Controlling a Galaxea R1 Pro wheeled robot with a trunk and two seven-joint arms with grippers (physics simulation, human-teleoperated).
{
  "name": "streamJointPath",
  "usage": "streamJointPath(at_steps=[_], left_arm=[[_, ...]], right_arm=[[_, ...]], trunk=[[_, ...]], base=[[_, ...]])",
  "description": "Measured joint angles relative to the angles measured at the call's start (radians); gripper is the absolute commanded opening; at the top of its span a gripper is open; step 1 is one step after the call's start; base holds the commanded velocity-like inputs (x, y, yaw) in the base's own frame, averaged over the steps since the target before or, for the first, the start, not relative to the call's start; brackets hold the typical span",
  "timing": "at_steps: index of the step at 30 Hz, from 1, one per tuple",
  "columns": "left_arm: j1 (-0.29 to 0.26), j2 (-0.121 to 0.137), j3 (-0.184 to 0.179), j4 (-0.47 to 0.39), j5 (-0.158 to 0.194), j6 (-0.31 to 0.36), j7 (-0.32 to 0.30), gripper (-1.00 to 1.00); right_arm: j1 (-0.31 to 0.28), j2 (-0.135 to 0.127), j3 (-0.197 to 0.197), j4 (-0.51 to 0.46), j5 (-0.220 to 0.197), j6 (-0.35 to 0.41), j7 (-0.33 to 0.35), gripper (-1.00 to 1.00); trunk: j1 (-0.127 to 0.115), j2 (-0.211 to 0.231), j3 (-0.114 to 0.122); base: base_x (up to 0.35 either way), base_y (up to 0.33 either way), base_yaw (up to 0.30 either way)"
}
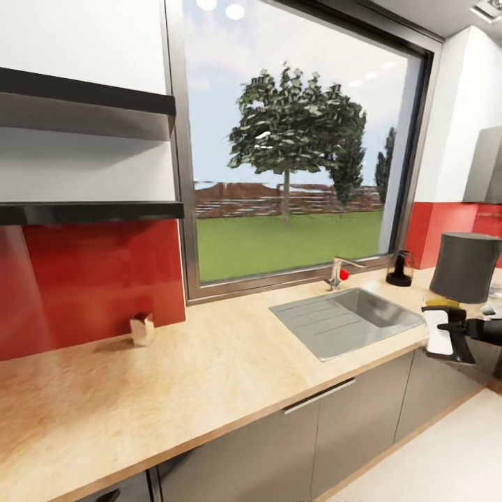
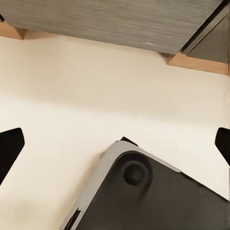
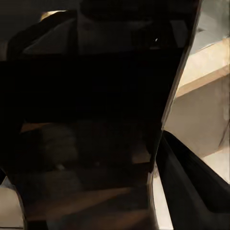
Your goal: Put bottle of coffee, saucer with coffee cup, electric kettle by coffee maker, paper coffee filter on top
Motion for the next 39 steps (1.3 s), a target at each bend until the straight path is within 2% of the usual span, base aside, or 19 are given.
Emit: streamJointPath(at_steps=[3, 4, 8, 9, 11, 13, 14, 15, 17, 22, 23, 24, 26, 27, 28, 29, 31, 33, 39], left_arm=[[0.0, -0.001, 0.0, -0.004, 0.001, 0.0, 0.0, 1.0], [0.0, -0.002, 0.001, -0.004, 0.001, 0.0, 0.0, 1.0], [0.001, -0.007, 0.0, -0.003, 0.001, 0.0, 0.0, 1.0], [0.001, -0.009, 0.0, -0.002, 0.0, 0.0, 0.0, 1.0], [0.001, -0.012, 0.001, 0.003, 0.001, -0.002, 0.0, 1.0], [0.001, -0.013, 0.002, 0.014, 0.009, -0.009, 0.0, 1.0], [0.001, -0.013, 0.002, 0.018, 0.011, -0.01, 0.0, 1.0], [0.001, -0.013, 0.002, 0.027, 0.015, -0.012, 0.0, 1.0], [0.001, -0.013, 0.004, 0.04, 0.027, -0.014, 0.0, 1.0], [0.001, -0.014, 0.004, 0.045, 0.079, -0.015, -0.001, 1.0], [0.001, -0.013, 0.004, 0.041, 0.096, -0.015, -0.001, 1.0], [0.001, -0.014, 0.004, 0.038, 0.099, -0.013, -0.001, 1.0], [0.001, -0.016, 0.004, 0.035, 0.099, -0.007, -0.001, 1.0], [0.0, -0.02, 0.004, 0.032, 0.098, -0.005, -0.001, 1.0], [0.0, -0.023, 0.005, 0.03, 0.099, -0.004, 0.0, 1.0], [0.001, -0.029, 0.004, 0.027, 0.101, -0.002, 0.001, 1.0], [0.001, -0.035, 0.005, 0.023, 0.105, 0.0, 0.003, 1.0], [0.001, -0.038, 0.005, 0.022, 0.108, 0.004, 0.004, 1.0], [0.001, -0.047, 0.005, 0.013, 0.106, 0.078, 0.015, 1.0]], right_arm=[[0.051, 0.008, 0.009, 0.001, -0.001, -0.002, -0.062, -1.0], [0.081, 0.013, -0.007, 0.001, -0.011, -0.004, -0.092, -1.0], [0.22, 0.049, 0.006, 0.002, -0.07, -0.058, -0.207, -1.0], [0.263, 0.066, -0.018, 0.001, -0.097, -0.072, -0.244, -1.0], [0.354, 0.106, -0.001, 0.001, -0.131, -0.116, -0.325, -1.0], [0.444, 0.15, -0.016, 0.0, -0.164, -0.162, -0.418, -1.0], [0.463, 0.159, 0.009, 0.002, -0.161, -0.178, -0.435, -1.0], [0.496, 0.175, -0.021, -0.001, -0.174, -0.206, -0.463, -1.0], [0.573, 0.209, -0.006, 0.001, -0.181, -0.284, -0.521, -1.0], [0.711, 0.278, -0.008, 0.0, -0.219, -0.389, -0.636, -1.0], [0.764, 0.31, -0.02, -0.005, -0.224, -0.449, -0.719, -1.0], [0.793, 0.331, -0.004, 0.011, -0.217, -0.469, -0.76, -1.0], [0.837, 0.37, -0.011, -0.004, -0.196, -0.487, -0.813, -1.0], [0.881, 0.395, -0.001, -0.001, -0.158, -0.502, -0.846, -1.0], [0.897, 0.405, -0.004, -0.002, -0.135, -0.512, -0.861, -1.0], [0.928, 0.419, -0.008, -0.007, -0.084, -0.534, -0.881, -1.0], [0.979, 0.432, -0.001, -0.003, 0.0, -0.577, -0.905, -1.0], [0.995, 0.436, -0.001, -0.003, 0.03, -0.595, -0.913, -1.0], [1.012, 0.444, -0.001, -0.006, 0.065, -0.613, -0.947, -1.0]], trunk=[[0.0, 0.0, 0.001], [0.0, 0.0, 0.002], [0.0, 0.0, 0.002], [0.0, 0.0, 0.002], [0.0, 0.0, 0.002], [0.0, 0.0, 0.002], [0.0, 0.0, 0.002], [0.0, 0.0, 0.002], [0.0, 0.0, 0.002], [0.0, 0.0, 0.002], [-0.004, 0.007, 0.006], [-0.007, 0.014, 0.009], [-0.015, 0.028, 0.015], [-0.019, 0.035, 0.018], [-0.023, 0.042, 0.021], [-0.027, 0.048, 0.024], [-0.034, 0.063, 0.031], [-0.042, 0.077, 0.037], [-0.065, 0.119, 0.056]], base=[[0.0, 0.0, -0.252], [0.0, 0.0, -0.232], [0.0, 0.0, -0.181], [0.0, 0.0, -0.083], [0.0, 0.0, -0.043], [0.0, 0.0, -0.016], [0.0, 0.0, -0.009], [0.0, 0.0, -0.006], [0.0, 0.0, -0.003], [0.0, 0.0, -0.001], [0.0, 0.0, 0.0], [0.0, 0.0, 0.0], [0.0, 0.0, 0.0], [0.0, 0.0, 0.0], [0.0, 0.0, 0.0], [0.0, 0.0, 0.0], [0.0, 0.0, 0.0], [0.0, 0.0, 0.0], [0.0, 0.0, 0.0]])
